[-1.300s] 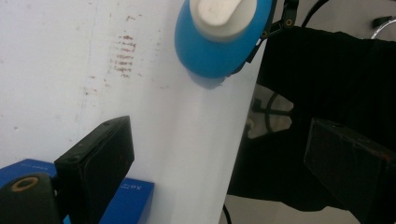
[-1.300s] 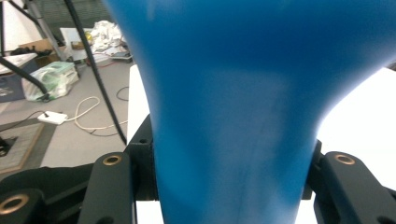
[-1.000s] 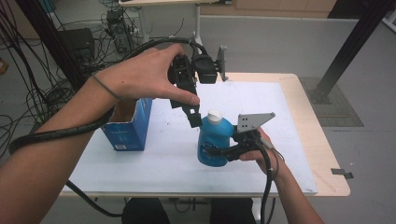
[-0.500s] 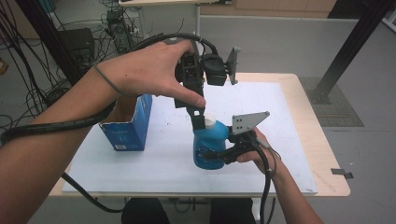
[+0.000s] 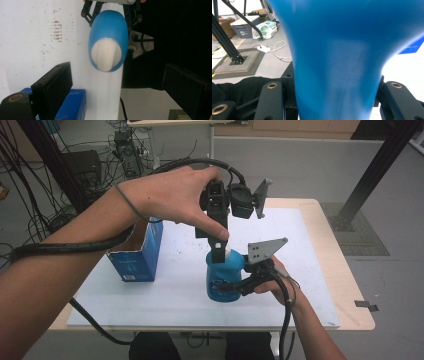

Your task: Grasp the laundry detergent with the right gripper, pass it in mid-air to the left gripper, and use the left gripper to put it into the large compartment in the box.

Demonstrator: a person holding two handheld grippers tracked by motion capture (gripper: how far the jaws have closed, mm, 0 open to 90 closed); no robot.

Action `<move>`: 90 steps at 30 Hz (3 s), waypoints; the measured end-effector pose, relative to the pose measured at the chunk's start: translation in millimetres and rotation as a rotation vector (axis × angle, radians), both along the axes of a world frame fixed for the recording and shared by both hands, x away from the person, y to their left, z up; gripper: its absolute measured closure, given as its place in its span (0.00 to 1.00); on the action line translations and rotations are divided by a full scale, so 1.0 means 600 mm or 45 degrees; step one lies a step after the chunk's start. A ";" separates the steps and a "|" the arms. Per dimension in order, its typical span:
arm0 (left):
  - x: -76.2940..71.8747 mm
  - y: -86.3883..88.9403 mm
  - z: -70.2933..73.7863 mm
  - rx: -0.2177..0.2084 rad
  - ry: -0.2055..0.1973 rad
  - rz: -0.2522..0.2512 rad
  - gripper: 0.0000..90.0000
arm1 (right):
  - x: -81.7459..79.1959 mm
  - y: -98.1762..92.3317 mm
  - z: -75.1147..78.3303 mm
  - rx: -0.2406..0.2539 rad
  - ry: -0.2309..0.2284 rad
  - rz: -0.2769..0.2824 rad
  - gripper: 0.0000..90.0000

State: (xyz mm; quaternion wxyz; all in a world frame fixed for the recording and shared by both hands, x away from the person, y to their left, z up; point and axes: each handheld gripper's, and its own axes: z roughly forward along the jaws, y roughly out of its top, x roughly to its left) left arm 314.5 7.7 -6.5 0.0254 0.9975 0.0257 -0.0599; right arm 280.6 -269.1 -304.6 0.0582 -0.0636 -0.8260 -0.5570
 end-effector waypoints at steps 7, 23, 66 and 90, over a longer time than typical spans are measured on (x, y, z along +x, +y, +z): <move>-0.001 -0.007 0.002 0.004 -0.004 -0.010 0.11 | 0.001 0.003 -0.003 0.005 -0.001 -0.002 0.49; -0.003 -0.010 0.003 -0.005 -0.007 -0.014 0.11 | 0.000 0.000 -0.007 0.015 0.005 -0.014 0.49; -0.004 -0.011 0.004 -0.019 -0.016 -0.009 0.11 | -0.004 -0.005 -0.011 0.033 0.011 -0.031 0.49; -0.007 -0.004 0.005 -0.018 -0.021 -0.003 0.11 | -0.003 -0.002 -0.009 0.031 0.009 -0.032 0.49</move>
